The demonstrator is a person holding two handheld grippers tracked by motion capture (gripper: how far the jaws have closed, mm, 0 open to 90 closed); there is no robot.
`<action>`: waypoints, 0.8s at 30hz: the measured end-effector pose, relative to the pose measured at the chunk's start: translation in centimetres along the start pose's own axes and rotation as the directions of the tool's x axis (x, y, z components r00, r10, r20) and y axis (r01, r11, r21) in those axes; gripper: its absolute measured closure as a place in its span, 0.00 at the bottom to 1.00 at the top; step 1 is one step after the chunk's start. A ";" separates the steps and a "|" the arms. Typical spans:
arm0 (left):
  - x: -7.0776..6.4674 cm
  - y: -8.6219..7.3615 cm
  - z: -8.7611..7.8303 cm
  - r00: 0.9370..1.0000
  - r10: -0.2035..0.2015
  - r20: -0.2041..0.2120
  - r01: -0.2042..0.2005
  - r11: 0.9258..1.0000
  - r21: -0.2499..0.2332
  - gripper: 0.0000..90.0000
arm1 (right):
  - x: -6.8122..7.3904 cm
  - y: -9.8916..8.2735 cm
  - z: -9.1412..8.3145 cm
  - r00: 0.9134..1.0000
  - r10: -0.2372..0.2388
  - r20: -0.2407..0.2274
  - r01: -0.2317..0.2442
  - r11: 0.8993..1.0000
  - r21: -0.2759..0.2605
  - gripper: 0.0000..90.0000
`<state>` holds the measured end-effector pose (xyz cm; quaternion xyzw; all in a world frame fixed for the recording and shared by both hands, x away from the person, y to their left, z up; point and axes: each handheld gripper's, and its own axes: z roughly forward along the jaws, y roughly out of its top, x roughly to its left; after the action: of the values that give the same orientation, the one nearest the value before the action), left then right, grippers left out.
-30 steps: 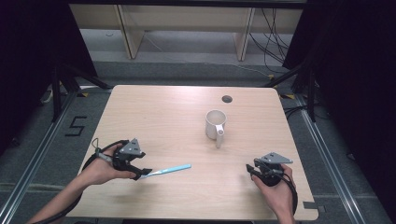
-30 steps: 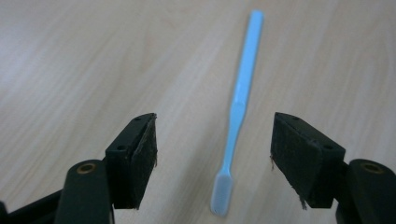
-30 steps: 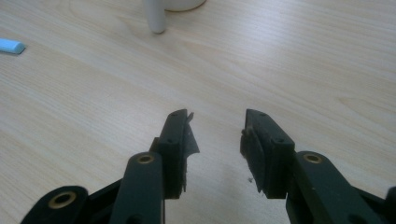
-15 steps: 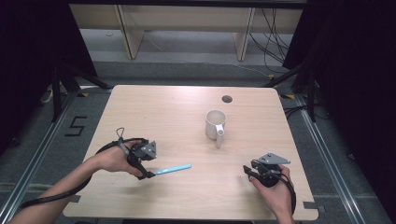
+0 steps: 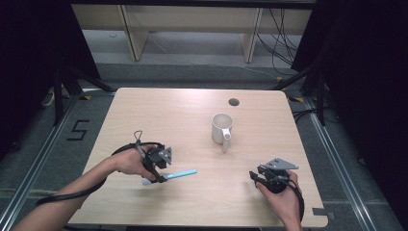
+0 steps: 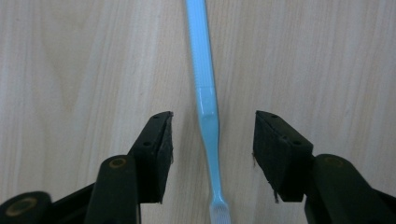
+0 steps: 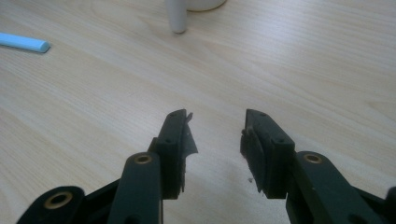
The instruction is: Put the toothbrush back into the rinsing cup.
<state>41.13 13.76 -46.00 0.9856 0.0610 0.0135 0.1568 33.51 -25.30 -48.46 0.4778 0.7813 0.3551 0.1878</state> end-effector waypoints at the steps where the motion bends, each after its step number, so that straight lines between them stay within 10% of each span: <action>1: -0.1 0.1 0.2 1.000 -0.004 0.000 0.004 1.000 -0.006 0.54 | 0.0 0.0 0.0 1.000 0.000 0.000 0.000 1.000 0.000 0.67; 7: -0.1 0.7 0.7 1.000 0.003 0.008 -0.003 1.000 0.028 0.60 | -0.3 0.1 0.0 0.999 -0.049 0.010 0.049 0.999 -0.016 0.67; 24: 0.4 0.9 1.7 1.000 -0.008 -0.003 0.008 0.998 0.068 0.68 | 0.0 -0.1 0.0 1.000 -0.001 -0.010 0.002 1.000 0.019 0.64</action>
<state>41.69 12.47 -47.37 0.9902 0.0656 0.0119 0.1230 33.47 -25.35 -48.49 0.4772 0.7860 0.3497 0.1795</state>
